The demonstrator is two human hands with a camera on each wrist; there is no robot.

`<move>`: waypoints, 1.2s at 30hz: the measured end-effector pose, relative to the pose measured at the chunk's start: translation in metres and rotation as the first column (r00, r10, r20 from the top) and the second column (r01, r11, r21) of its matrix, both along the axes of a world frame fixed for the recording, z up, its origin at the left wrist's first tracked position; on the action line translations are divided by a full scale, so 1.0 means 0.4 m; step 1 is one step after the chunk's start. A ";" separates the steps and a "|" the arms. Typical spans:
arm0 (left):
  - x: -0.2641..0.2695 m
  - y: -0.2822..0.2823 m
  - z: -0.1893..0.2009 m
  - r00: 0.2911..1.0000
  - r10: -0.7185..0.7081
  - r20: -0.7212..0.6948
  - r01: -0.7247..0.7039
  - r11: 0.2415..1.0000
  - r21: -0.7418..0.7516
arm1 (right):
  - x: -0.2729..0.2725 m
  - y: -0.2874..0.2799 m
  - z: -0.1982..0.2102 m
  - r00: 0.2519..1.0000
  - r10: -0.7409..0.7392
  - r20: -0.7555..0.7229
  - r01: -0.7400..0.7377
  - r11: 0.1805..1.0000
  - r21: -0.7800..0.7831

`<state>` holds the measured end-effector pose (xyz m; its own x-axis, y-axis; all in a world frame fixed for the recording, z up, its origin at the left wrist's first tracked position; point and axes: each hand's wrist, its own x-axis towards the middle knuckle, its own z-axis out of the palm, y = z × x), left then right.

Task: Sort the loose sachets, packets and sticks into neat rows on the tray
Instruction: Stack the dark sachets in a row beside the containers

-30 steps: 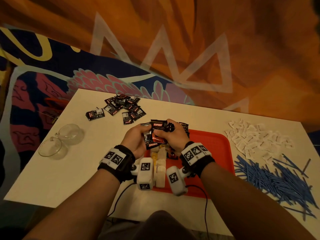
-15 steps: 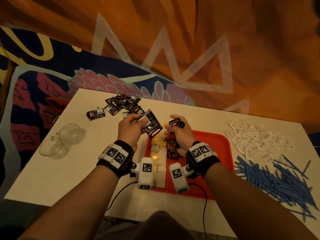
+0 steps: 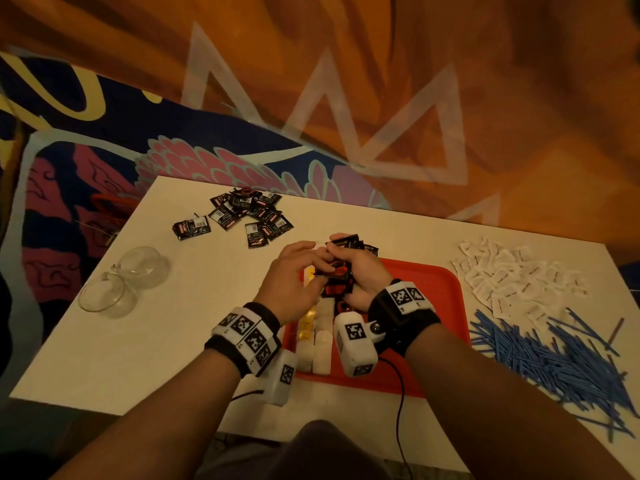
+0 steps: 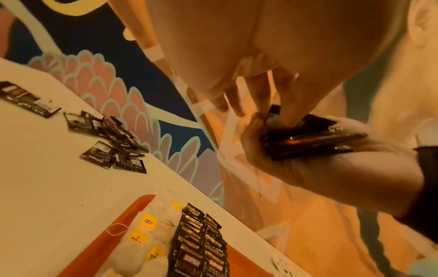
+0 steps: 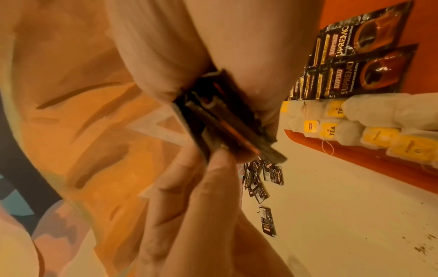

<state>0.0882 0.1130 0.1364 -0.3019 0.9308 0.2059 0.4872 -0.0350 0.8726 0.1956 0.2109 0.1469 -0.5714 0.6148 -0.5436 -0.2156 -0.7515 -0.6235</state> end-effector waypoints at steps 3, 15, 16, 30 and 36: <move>0.006 0.003 -0.006 0.990 0.056 0.132 -0.054 0.998 -0.015 | 0.006 0.001 0.011 0.998 -0.065 0.028 0.063 0.995 0.073; -0.012 0.025 0.042 0.545 0.194 0.816 0.191 0.918 -0.347 | 0.010 -0.002 0.021 0.934 0.152 0.323 -0.300 0.825 0.478; -0.015 0.026 0.041 0.576 0.228 0.785 0.152 0.914 -0.377 | 0.018 0.003 0.017 0.886 0.124 0.448 -0.384 0.737 0.556; 0.002 0.024 0.050 0.470 0.121 0.874 0.095 0.978 -0.187 | 0.013 0.003 0.110 0.492 -0.212 0.844 -0.859 -0.272 0.433; -0.013 0.007 0.040 0.022 0.014 1.000 0.231 0.973 -0.018 | 0.019 -0.005 0.083 0.706 -0.069 0.704 -0.700 -0.213 0.681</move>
<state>0.0829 0.1159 0.1522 0.0081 0.9491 -0.3150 -0.8460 0.1744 0.5039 0.2032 0.2089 0.1801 -0.8902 0.4383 0.1244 0.3098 0.7824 -0.5403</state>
